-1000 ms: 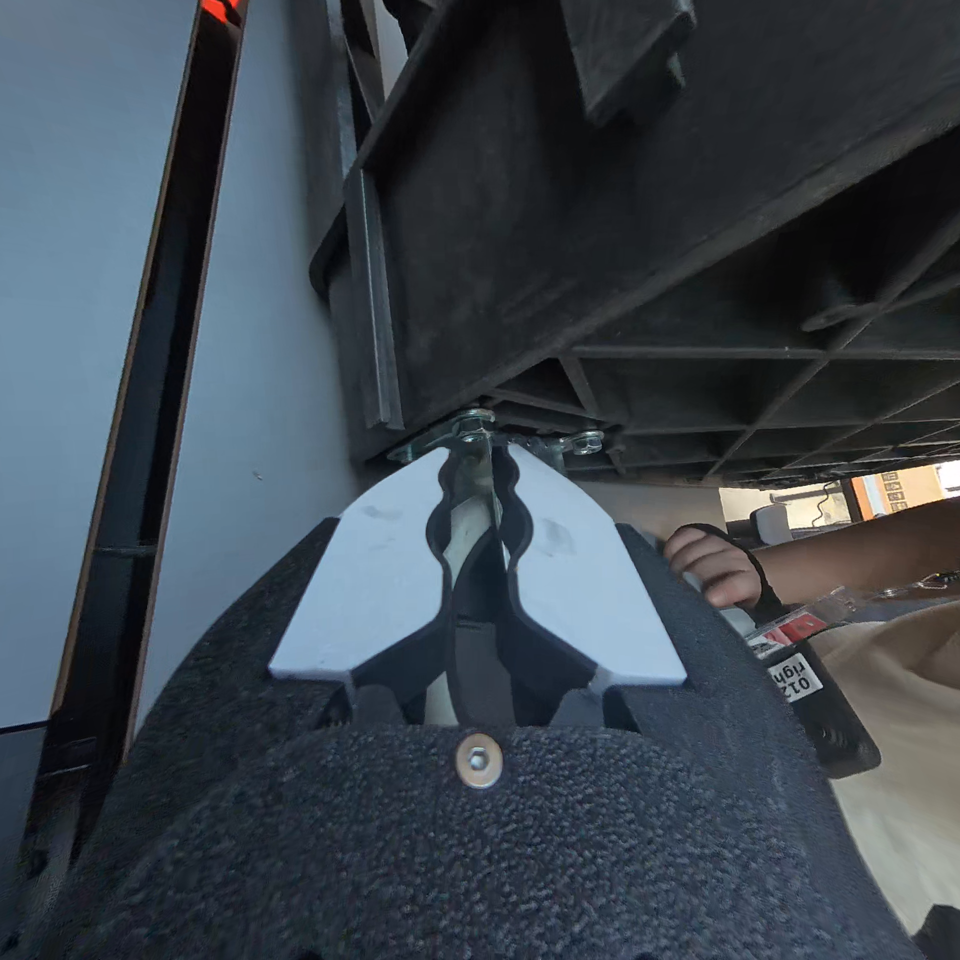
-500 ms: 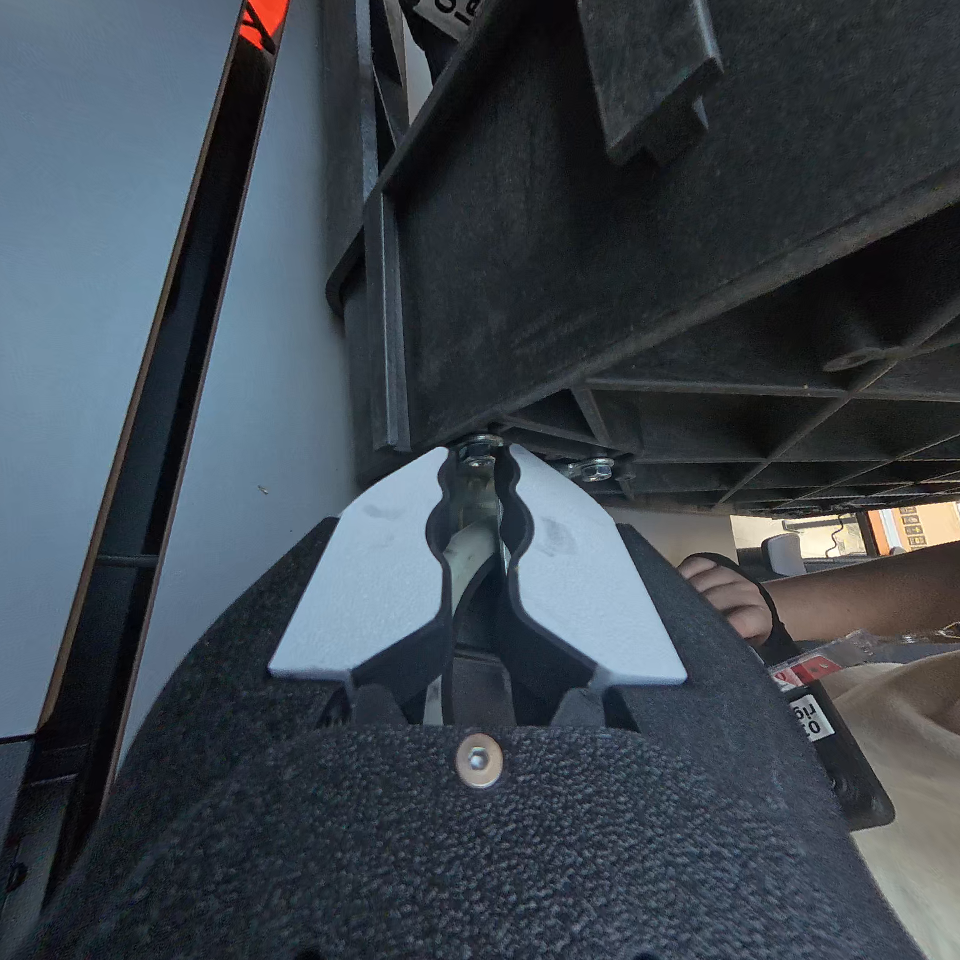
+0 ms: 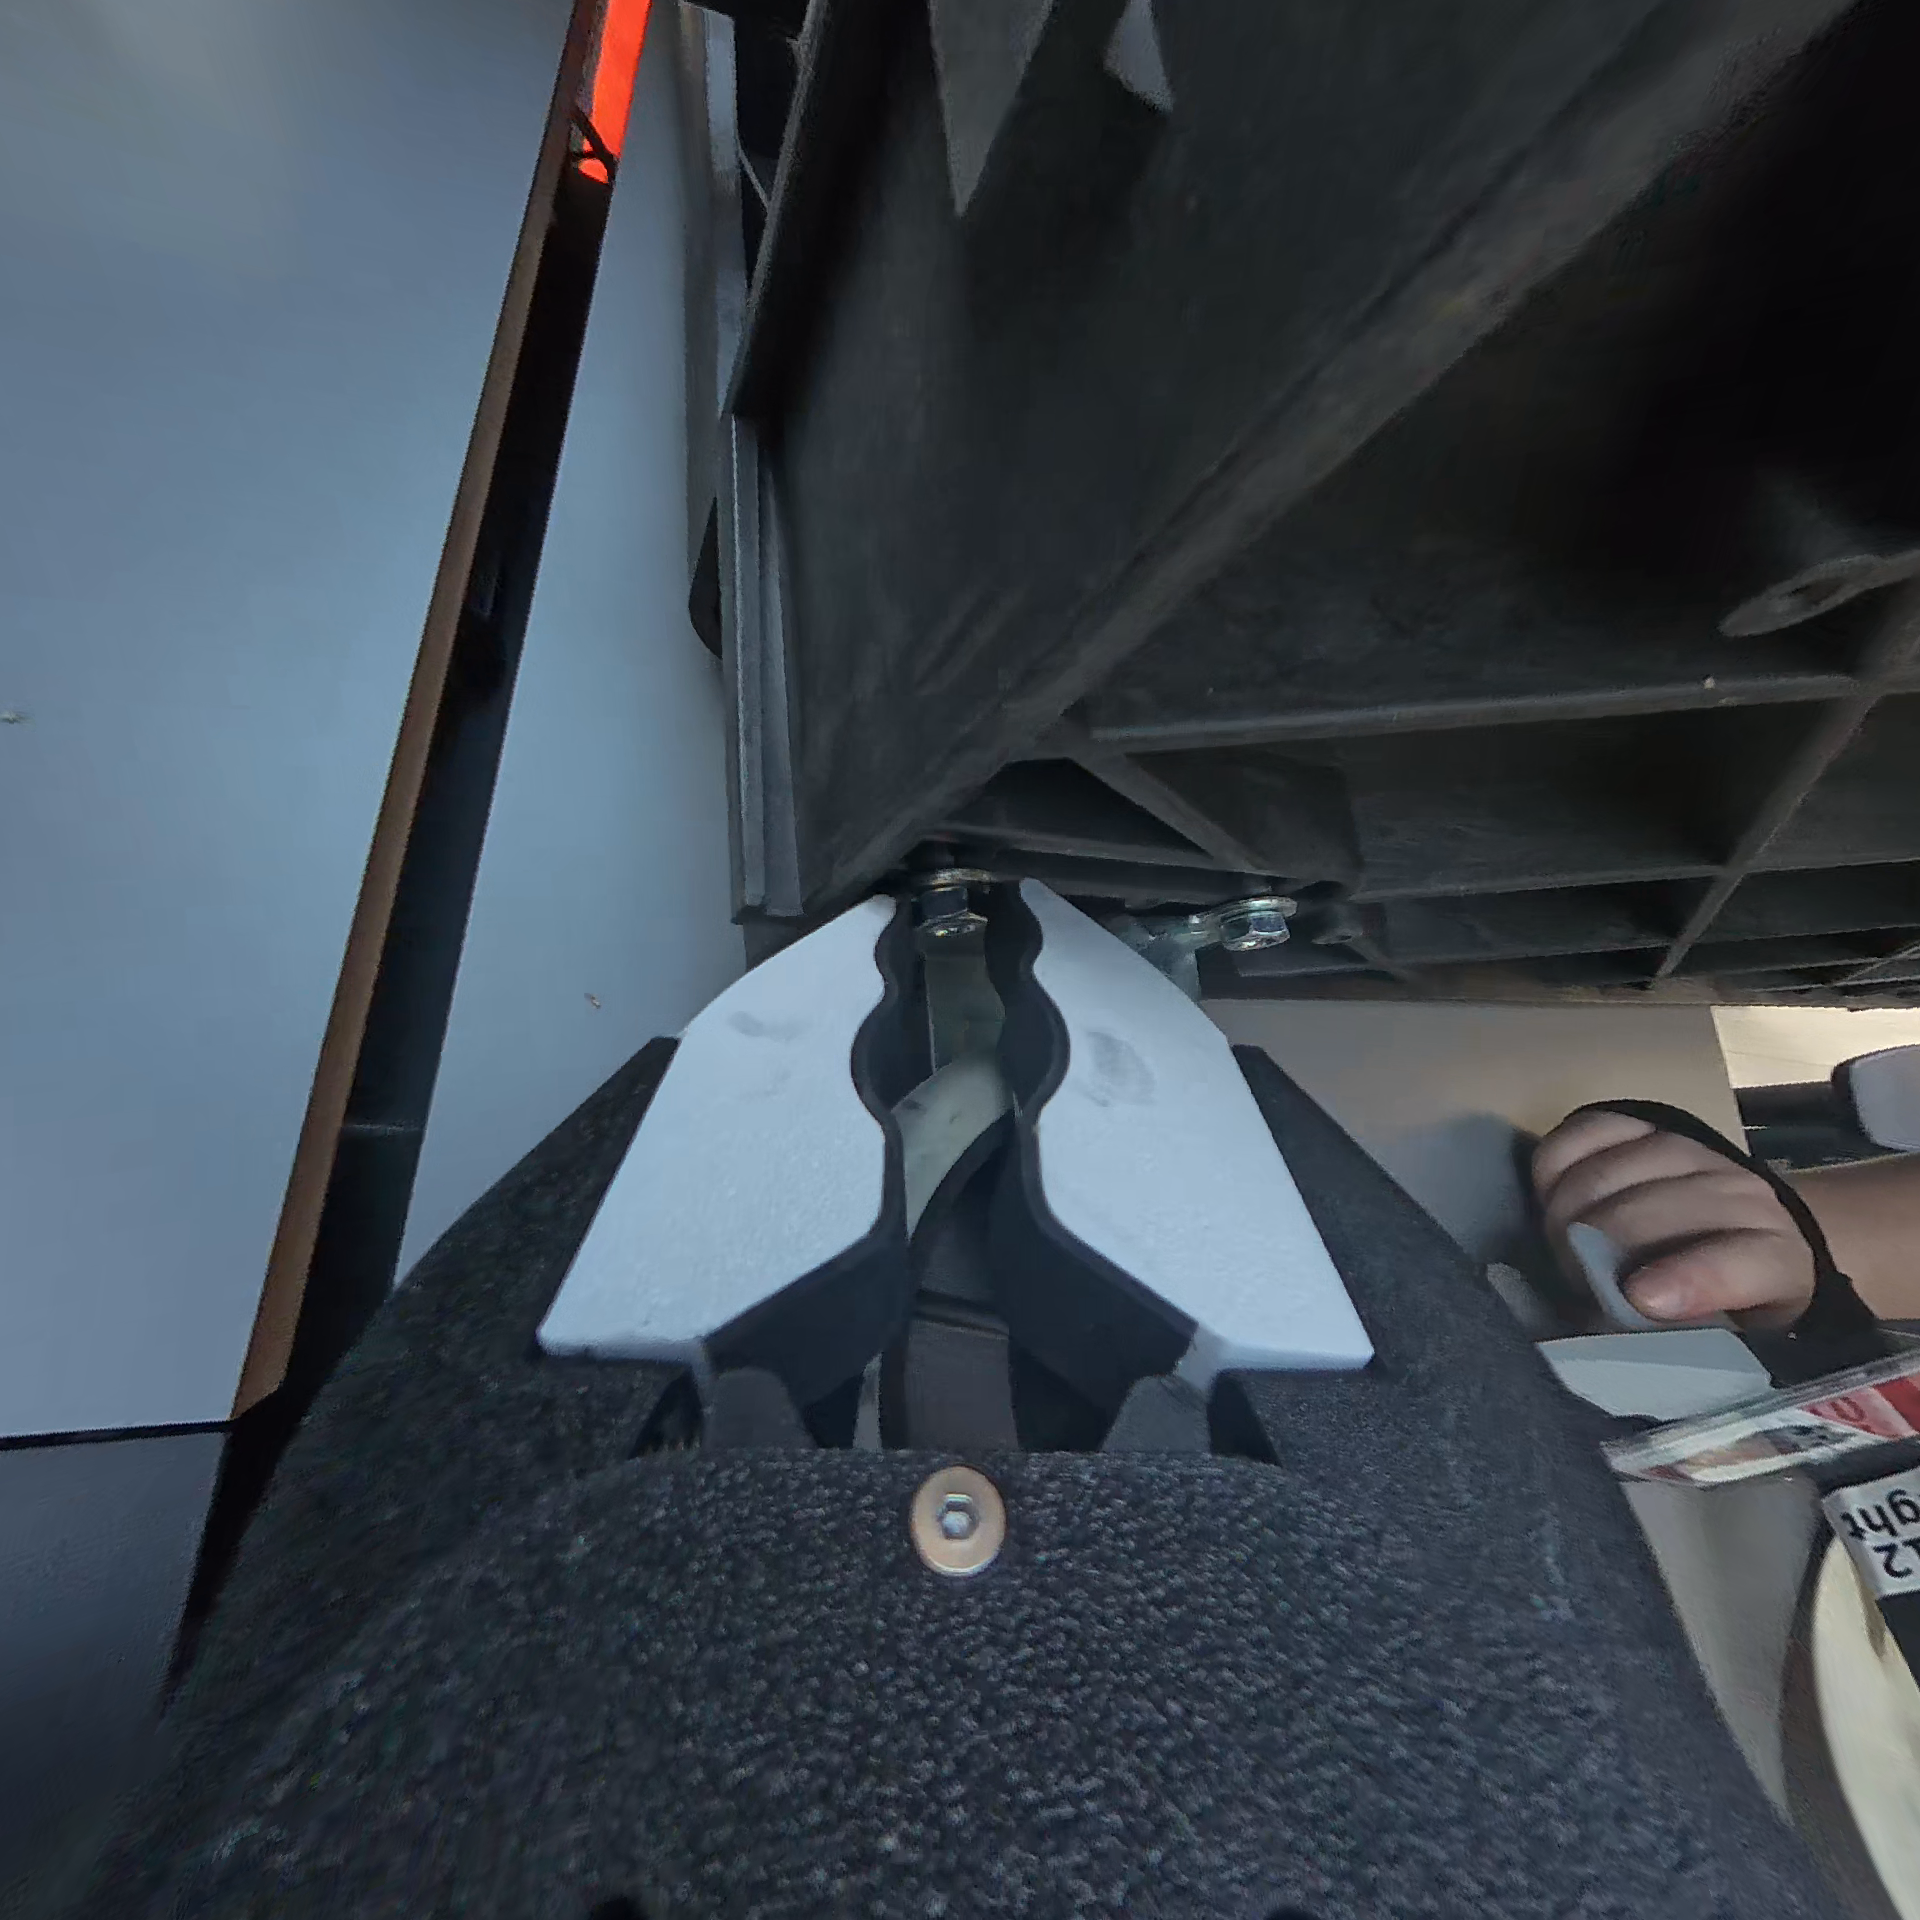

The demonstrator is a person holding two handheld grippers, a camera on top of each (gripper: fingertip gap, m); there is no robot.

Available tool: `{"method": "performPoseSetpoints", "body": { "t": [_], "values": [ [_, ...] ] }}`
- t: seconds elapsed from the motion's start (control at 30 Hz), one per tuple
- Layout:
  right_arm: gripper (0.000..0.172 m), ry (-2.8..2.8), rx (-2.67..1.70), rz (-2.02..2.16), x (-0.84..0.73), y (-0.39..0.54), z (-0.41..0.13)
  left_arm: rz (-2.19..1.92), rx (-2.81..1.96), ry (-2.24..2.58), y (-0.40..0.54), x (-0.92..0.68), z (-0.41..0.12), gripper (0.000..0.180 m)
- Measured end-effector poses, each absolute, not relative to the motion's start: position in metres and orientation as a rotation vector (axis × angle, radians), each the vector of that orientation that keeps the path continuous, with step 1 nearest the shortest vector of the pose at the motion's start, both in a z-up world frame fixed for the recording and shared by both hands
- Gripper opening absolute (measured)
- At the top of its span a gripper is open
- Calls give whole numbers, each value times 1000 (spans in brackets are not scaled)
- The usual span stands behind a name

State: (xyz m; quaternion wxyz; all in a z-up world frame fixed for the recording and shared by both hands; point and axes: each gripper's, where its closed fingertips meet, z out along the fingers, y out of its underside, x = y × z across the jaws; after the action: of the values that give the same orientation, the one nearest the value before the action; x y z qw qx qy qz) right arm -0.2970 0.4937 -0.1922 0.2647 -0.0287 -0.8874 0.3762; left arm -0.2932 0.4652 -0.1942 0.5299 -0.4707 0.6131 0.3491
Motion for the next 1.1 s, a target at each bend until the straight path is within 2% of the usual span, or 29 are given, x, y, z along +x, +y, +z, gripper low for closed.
{"method": "performPoseSetpoints", "body": {
  "t": [0.13,0.33,0.6,0.77,1.1],
  "values": [
    [14,-2500,-207,1077,-297,494,-193,844,-1112,1469,465,-293,-194,15],
    [13,-2637,-642,1277,-294,494,-197,844,-1113,1468,465,-293,-194,15],
    [18,-2408,-314,1046,-298,498,-192,841,-1120,1461,465,-294,-193,15],
    [12,-2414,-217,1024,-296,499,-193,837,-1122,1456,465,-294,-193,15],
    [15,-2366,-69,973,-297,496,-193,833,-1123,1455,465,-294,-193,15]
  ]
}}
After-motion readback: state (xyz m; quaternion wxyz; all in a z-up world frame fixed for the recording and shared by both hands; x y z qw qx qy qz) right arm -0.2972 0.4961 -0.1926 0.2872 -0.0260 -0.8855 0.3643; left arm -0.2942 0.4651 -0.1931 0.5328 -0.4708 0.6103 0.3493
